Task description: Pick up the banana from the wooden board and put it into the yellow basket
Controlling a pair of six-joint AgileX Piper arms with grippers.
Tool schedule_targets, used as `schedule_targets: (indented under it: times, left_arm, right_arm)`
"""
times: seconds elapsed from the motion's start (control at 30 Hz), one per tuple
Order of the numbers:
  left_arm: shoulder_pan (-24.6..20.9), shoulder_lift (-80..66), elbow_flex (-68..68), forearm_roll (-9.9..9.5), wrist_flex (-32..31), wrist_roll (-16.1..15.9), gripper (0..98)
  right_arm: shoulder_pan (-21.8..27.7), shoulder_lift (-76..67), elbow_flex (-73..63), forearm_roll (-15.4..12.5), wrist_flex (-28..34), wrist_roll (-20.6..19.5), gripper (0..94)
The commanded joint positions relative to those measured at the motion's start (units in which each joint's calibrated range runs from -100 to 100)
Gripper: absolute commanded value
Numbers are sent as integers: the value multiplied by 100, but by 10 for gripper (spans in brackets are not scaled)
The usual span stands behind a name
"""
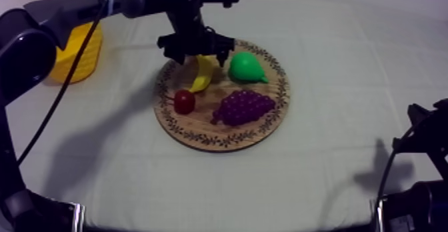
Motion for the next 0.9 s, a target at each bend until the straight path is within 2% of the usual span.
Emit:
schedule_targets:
  times: [0.0, 0.6, 0.87]
  left_arm:
    - [-28, 115, -123, 21, 44, -11, 844]
    - [-100, 629, -690, 146, 286, -195, 682]
    - [-156, 855, -977, 148, 533, -251, 683]
  right_arm:
    - [3, -4, -3, 1, 3, 0, 6]
    - [3, -4, -3, 1, 3, 0, 6]
    - [3, -4, -3, 1, 3, 0, 6]
